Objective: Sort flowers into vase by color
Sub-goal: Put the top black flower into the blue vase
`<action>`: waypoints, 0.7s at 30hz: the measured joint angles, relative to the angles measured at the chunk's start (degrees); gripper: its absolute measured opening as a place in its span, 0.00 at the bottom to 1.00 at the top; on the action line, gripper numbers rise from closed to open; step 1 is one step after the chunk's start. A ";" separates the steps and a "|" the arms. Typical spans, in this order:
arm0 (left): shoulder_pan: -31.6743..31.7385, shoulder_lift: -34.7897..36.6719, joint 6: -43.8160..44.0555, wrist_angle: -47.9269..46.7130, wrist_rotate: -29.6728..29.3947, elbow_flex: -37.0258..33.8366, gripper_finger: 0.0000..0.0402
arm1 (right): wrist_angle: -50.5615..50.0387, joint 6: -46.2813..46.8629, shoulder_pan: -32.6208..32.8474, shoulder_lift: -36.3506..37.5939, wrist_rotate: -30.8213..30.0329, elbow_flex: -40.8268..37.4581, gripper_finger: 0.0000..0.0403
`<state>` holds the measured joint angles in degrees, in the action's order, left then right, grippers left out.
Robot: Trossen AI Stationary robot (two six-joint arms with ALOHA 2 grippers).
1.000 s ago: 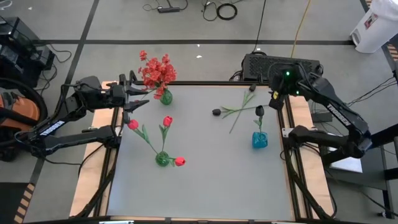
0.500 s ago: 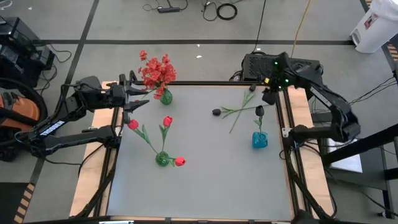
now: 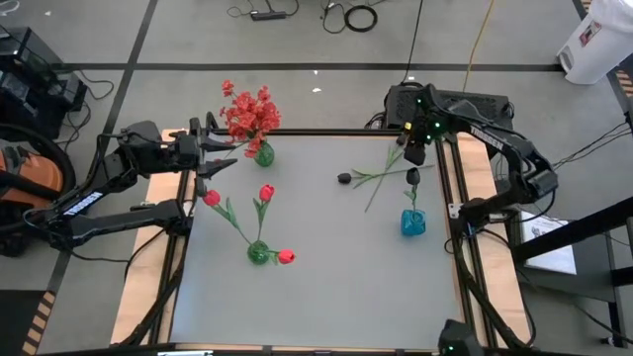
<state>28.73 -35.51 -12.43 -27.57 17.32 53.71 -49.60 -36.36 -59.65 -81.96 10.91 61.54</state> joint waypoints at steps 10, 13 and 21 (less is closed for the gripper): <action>0.02 0.01 0.00 0.00 -0.02 0.00 0.41 | 5.63 -0.01 4.82 -6.48 0.12 0.00 0.45; 0.00 0.02 0.00 0.00 -0.02 0.00 0.41 | 6.41 -0.26 6.78 -7.86 0.16 0.00 0.45; 0.02 0.01 0.00 0.00 -0.02 0.00 0.41 | 6.61 -1.00 10.85 -11.20 0.16 -0.02 0.45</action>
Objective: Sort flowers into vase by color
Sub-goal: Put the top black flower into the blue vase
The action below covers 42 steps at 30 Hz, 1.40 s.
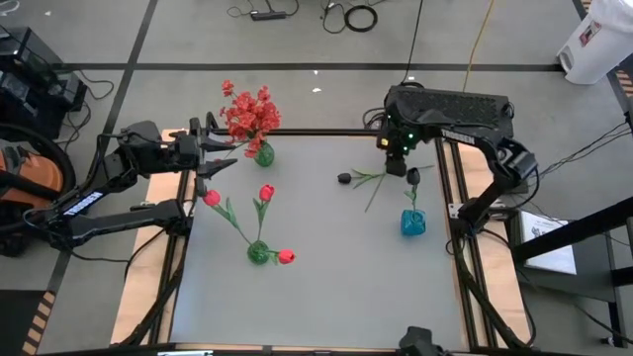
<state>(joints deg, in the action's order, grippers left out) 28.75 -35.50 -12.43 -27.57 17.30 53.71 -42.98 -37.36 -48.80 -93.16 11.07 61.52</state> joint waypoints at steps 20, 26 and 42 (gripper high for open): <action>-0.01 -0.01 0.00 0.00 0.01 0.00 0.41 | 3.07 0.86 7.83 -6.37 1.25 -0.02 0.45; 0.00 -0.01 0.00 0.00 0.00 0.00 0.41 | 4.84 2.16 8.81 -8.02 1.06 -0.02 0.45; 0.00 -0.01 0.00 0.00 0.00 0.00 0.41 | 6.02 6.74 9.43 -8.05 1.01 -0.02 0.45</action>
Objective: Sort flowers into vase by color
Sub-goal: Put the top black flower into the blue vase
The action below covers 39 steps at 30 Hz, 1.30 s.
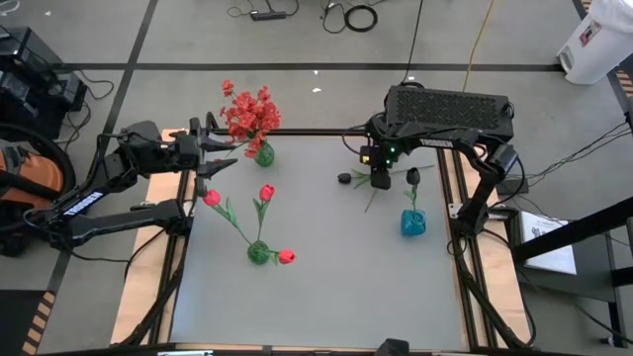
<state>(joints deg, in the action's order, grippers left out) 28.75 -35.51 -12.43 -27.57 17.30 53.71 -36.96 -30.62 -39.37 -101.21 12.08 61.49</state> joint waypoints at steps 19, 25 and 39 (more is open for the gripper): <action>0.00 0.01 0.01 0.00 0.01 0.00 0.41 | -1.42 0.15 1.24 0.00 -6.23 0.00 0.45; 0.00 0.00 0.00 0.00 0.01 0.00 0.41 | -1.47 1.70 1.23 0.01 -6.36 0.00 0.45; -0.02 0.00 0.00 0.00 0.01 0.00 0.41 | 1.30 1.25 1.65 0.04 -6.58 -2.93 0.45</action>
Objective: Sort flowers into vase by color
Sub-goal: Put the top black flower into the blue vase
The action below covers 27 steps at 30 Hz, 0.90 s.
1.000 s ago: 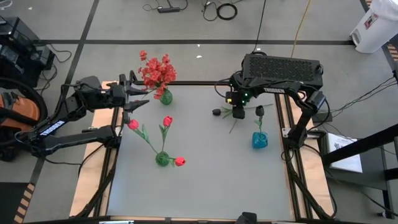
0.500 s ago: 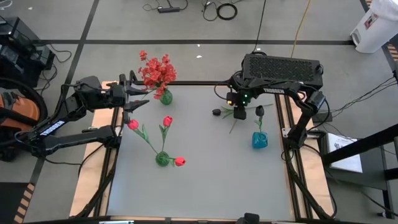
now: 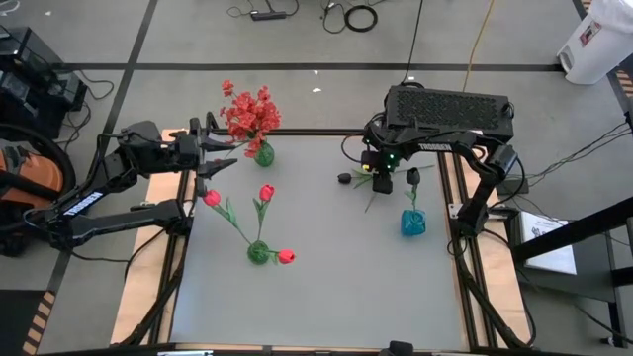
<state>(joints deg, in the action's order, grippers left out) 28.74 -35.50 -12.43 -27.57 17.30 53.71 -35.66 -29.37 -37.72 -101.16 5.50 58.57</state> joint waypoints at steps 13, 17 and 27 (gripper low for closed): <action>0.01 0.02 0.00 0.00 0.02 0.00 0.41 | 0.39 1.67 0.11 0.00 -2.74 -0.02 0.44; 0.02 0.00 0.00 0.00 0.01 0.00 0.41 | 0.33 1.92 0.11 0.00 -2.73 -0.02 0.39; 0.01 0.00 0.00 0.00 0.01 0.00 0.41 | -1.03 3.11 0.11 0.00 -2.70 -0.09 0.18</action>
<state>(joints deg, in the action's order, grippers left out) 28.75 -35.51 -12.42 -27.57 17.32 53.71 -36.70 -26.26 -37.60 -101.16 2.79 58.48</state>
